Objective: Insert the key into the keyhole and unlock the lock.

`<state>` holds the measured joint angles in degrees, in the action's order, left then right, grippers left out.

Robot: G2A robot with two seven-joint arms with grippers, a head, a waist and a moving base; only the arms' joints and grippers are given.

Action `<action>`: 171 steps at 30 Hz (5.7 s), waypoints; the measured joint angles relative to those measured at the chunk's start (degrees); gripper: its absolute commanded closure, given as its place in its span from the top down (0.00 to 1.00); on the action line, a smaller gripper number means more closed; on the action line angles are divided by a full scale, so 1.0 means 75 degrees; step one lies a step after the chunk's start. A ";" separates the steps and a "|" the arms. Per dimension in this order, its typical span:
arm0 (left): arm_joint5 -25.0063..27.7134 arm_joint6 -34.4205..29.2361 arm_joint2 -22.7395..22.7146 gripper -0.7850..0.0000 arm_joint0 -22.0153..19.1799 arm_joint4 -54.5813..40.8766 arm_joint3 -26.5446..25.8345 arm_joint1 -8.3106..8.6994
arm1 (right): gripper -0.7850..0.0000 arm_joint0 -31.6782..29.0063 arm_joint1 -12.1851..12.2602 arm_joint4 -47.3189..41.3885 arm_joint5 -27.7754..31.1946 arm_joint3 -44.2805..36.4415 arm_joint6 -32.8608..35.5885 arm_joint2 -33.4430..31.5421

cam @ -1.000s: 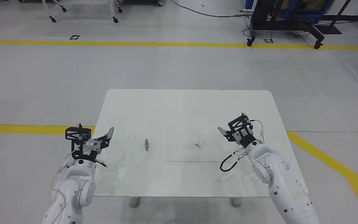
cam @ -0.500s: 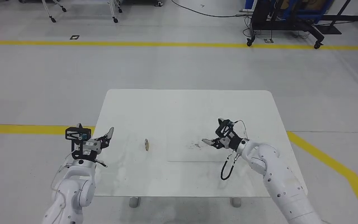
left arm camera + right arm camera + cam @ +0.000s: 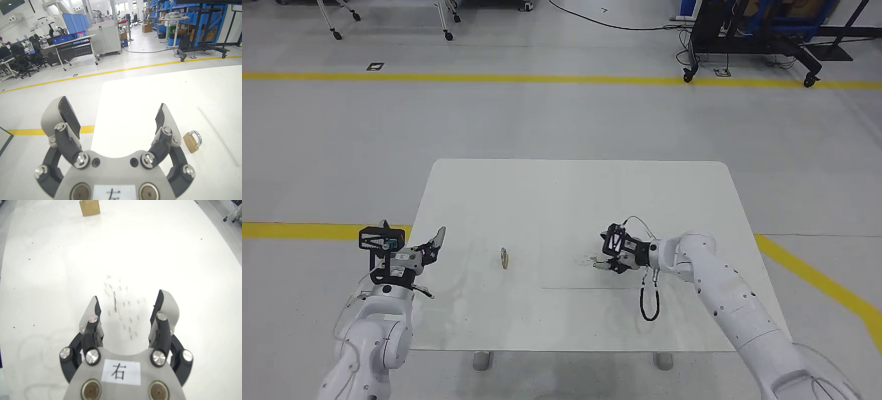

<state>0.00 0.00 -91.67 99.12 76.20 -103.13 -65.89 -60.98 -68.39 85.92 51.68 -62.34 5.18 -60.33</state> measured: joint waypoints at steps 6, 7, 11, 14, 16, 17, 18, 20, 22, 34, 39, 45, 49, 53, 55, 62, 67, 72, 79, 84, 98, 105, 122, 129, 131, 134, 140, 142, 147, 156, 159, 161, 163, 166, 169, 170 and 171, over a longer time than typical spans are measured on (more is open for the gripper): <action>0.0000 0.0000 0.0000 1.00 0.0000 0.0000 0.0000 0.0000 | 0.31 0.0336 -0.0115 -0.0019 -0.0007 0.0368 0.0003 0.0399; 0.0000 0.0000 0.0000 1.00 0.0000 0.0000 0.0000 0.0000 | 0.27 0.0386 -0.0133 -0.0010 -0.0002 0.0400 -0.0020 0.0467; 0.0000 0.0000 0.0000 1.00 0.0000 0.0000 0.0000 0.0000 | 0.00 0.0505 -0.0163 0.0055 0.0023 0.0448 -0.0089 0.0618; 0.0000 0.0000 0.0000 1.00 0.0000 0.0000 0.0000 0.0000 | 0.00 0.0551 -0.0164 0.0130 0.0062 0.0459 -0.0152 0.0689; 0.0000 0.0000 0.0000 1.00 0.0000 0.0000 0.0000 0.0000 | 0.00 0.0577 -0.0157 0.0161 0.0130 0.0487 -0.0182 0.0721; 0.0000 0.0000 0.0000 1.00 0.0000 0.0000 0.0000 0.0000 | 0.00 0.0590 -0.0154 0.0175 0.0161 0.0499 -0.0181 0.0733; 0.0000 0.0000 0.0000 1.00 0.0000 0.0000 0.0000 0.0000 | 0.00 0.0602 -0.0150 0.0192 0.0187 0.0506 -0.0174 0.0745; 0.0000 0.0000 0.0000 1.00 0.0000 0.0000 0.0000 0.0000 | 0.00 0.0626 -0.0139 0.0259 0.0229 0.0488 -0.0148 0.0772; 0.0000 0.0000 0.0000 1.00 0.0000 0.0000 0.0000 0.0000 | 0.00 0.0632 -0.0122 0.0342 0.0247 0.0433 -0.0133 0.0785; 0.0000 0.0000 0.0000 1.00 0.0000 0.0000 0.0000 0.0000 | 0.00 0.0361 0.0073 0.0663 0.0282 -0.0180 -0.0582 0.0588; 0.0000 0.0000 0.0000 1.00 0.0000 0.0000 0.0000 0.0000 | 0.00 0.0152 0.0180 0.0635 0.0302 -0.0451 -0.1136 0.0380; 0.0000 0.0000 0.0000 1.00 0.0000 0.0000 0.0000 0.0000 | 0.00 -0.0163 0.0337 -0.0006 0.0765 -0.0629 -0.2651 -0.0115; 0.0000 0.0000 0.0000 1.00 0.0000 0.0000 0.0000 0.0000 | 0.00 -0.0347 0.0442 -0.0829 0.0848 -0.0587 -0.3950 -0.0134; 0.0000 0.0000 0.0000 1.00 0.0000 0.0000 0.0000 0.0000 | 0.00 -0.0259 0.0608 -0.1696 0.0842 -0.0395 -0.4924 0.0329; 0.0000 0.0000 0.0000 1.00 0.0000 0.0000 0.0000 0.0000 | 0.00 -0.0118 0.0727 -0.1839 0.0842 -0.0367 -0.5188 0.0676; 0.0000 0.0000 0.0000 1.00 0.0000 0.0000 0.0000 0.0000 | 0.00 -0.0091 0.0756 -0.1830 0.0843 -0.0353 -0.5213 0.0756; 0.0000 0.0000 0.0000 1.00 0.0000 0.0000 0.0000 0.0000 | 0.00 -0.0091 0.0757 -0.1830 0.0843 -0.0353 -0.5213 0.0757; 0.0229 0.0009 0.0125 1.00 -0.0069 -0.0726 -0.0085 -0.0066 | 0.00 -0.0091 0.0757 -0.1830 0.0843 -0.0353 -0.5213 0.0757; 0.1412 -0.1463 0.1110 1.00 -0.0715 -0.4495 -0.0370 -0.0240 | 0.00 -0.0091 0.0757 -0.1830 0.0843 -0.0353 -0.5213 0.0757; 0.1395 -0.2740 0.1964 1.00 -0.1409 -0.6785 -0.0070 -0.0384 | 0.00 -0.0091 0.0757 -0.1830 0.0843 -0.0353 -0.5213 0.0757; 0.0192 -0.4019 0.2118 1.00 -0.2179 -1.0487 0.0652 -0.0513 | 0.00 -0.0091 0.0757 -0.1830 0.0843 -0.0353 -0.5213 0.0757; 0.2095 -0.5192 0.2459 1.00 -0.2205 -1.1608 0.1268 -0.0539 | 0.00 -0.0343 0.0673 -0.3293 0.0842 -0.0631 -0.5302 0.0871; 0.4881 -0.5189 0.2682 0.48 -0.2043 -1.0354 0.1431 -0.0491 | 0.00 -0.0071 0.0511 -1.2908 0.0635 -0.0441 -0.0059 0.2718; 0.4388 -0.4761 0.2800 0.34 -0.1995 -1.0446 0.1397 -0.0497 | 0.00 0.0059 0.0388 -1.4403 0.0552 -0.0226 0.1080 0.2787; 0.4279 -0.4685 0.2816 0.36 -0.1990 -1.0395 0.1376 -0.0494 | 0.00 0.0053 0.0354 -1.4530 0.0564 -0.0191 0.1218 0.2789; 0.4082 -0.4641 0.2867 0.34 -0.1992 -1.0380 0.1364 -0.0490 | 0.00 0.0020 0.0287 -1.4720 0.0512 -0.0159 0.1386 0.2813; 0.3823 -0.4467 0.2951 0.33 -0.2039 -1.0191 0.1391 -0.0487 | 0.00 -0.0016 0.0139 -1.5024 0.0446 -0.0097 0.1676 0.2868; 0.3791 -0.4400 0.2950 0.32 -0.2050 -1.0179 0.1398 -0.0484 | 0.00 -0.0018 0.0088 -1.5082 0.0453 -0.0068 0.1801 0.2892; 0.3649 -0.4277 0.2944 0.28 -0.2054 -1.0144 0.1400 -0.0474 | 0.00 0.0000 -0.0011 -1.5115 0.0491 0.0018 0.2096 0.2917; 0.3485 -0.4174 0.3027 0.23 -0.2114 -1.0064 0.1486 -0.0466 | 0.00 0.0029 -0.0146 -1.5097 0.0508 0.0178 0.2419 0.2824; 0.3443 -0.4143 0.3050 0.20 -0.2142 -1.0087 0.1521 -0.0466 | 0.00 0.0040 -0.0184 -1.5008 0.0515 0.0218 0.2450 0.2768; 0.3411 -0.4130 0.3065 0.19 -0.2155 -1.0098 0.1539 -0.0464 | 0.00 0.0046 -0.0207 -1.4922 0.0524 0.0240 0.2461 0.2726; 0.3379 -0.4127 0.3081 0.19 -0.2167 -1.0106 0.1552 -0.0463 | 0.00 0.0049 -0.0230 -1.4801 0.0515 0.0267 0.2452 0.2685; 0.3354 -0.4139 0.3106 0.19 -0.2181 -1.0125 0.1566 -0.0460 | 0.00 0.0057 -0.0265 -1.4619 0.0472 0.0309 0.2397 0.2626; 0.3337 -0.4135 0.3122 0.18 -0.2195 -1.0142 0.1579 -0.0457 | 0.00 0.0052 -0.0298 -1.4508 0.0446 0.0306 0.2381 0.2575; 0.3333 -0.4128 0.3127 0.16 -0.2200 -1.0153 0.1581 -0.0456 | 0.00 0.0047 -0.0307 -1.4483 0.0439 0.0298 0.2390 0.2563; 0.3331 -0.4123 0.3132 0.15 -0.2204 -1.0160 0.1585 -0.0456 | 0.00 0.0043 -0.0315 -1.4457 0.0431 0.0292 0.2403 0.2551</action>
<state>24.99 -30.92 -68.18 82.59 0.00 -91.25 -69.31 -60.66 -70.75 -22.51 54.91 -60.15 23.20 -41.19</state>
